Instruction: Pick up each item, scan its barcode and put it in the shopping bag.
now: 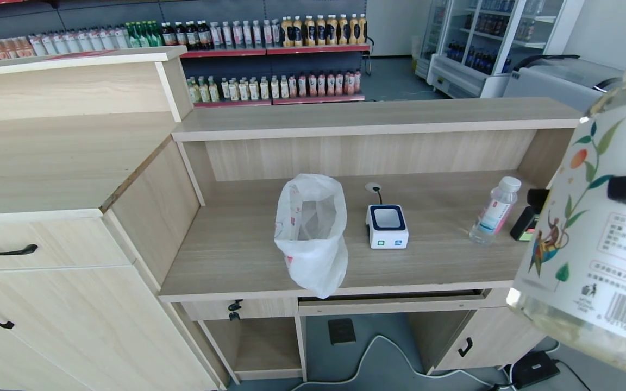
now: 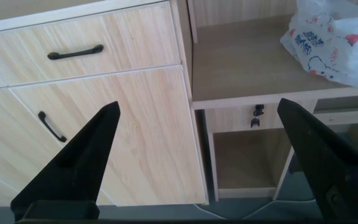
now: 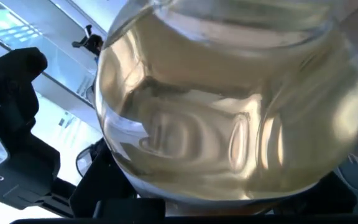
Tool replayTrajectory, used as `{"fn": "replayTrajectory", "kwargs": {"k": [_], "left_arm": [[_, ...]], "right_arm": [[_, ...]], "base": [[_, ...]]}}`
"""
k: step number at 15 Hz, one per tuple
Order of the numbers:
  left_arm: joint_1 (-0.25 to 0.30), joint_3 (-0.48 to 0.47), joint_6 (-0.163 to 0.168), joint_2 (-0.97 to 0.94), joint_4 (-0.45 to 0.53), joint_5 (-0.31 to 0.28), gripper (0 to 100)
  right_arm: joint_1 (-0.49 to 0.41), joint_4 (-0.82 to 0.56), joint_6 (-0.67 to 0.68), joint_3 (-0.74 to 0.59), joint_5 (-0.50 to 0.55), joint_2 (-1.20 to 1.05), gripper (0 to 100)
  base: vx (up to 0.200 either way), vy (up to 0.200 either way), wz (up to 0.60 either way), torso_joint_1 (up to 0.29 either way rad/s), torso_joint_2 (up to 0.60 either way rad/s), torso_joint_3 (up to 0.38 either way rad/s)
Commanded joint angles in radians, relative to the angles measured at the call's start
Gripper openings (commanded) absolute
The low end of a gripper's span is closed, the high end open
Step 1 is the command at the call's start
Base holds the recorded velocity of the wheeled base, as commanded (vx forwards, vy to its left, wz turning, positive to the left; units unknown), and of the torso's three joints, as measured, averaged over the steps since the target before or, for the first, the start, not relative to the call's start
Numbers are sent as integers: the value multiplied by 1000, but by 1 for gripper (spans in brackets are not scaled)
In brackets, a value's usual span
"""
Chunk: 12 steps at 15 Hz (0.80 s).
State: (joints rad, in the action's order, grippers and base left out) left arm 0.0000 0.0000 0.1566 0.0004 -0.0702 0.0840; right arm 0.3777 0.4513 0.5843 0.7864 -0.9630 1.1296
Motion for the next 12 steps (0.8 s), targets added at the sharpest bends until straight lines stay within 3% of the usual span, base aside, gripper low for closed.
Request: {"fn": "replayTrajectory", "kwargs": {"k": [1,12], "left_arm": [[0,0,0,0,0,0,100],[0,0,0,0,0,0,100]], "right_arm": [[-3,3,-6,-3,1,36,0],[-5,3,-32,-44,30,42,0]], "base": [[0,0,0,0,0,0],[0,0,0,0,0,0]]}}
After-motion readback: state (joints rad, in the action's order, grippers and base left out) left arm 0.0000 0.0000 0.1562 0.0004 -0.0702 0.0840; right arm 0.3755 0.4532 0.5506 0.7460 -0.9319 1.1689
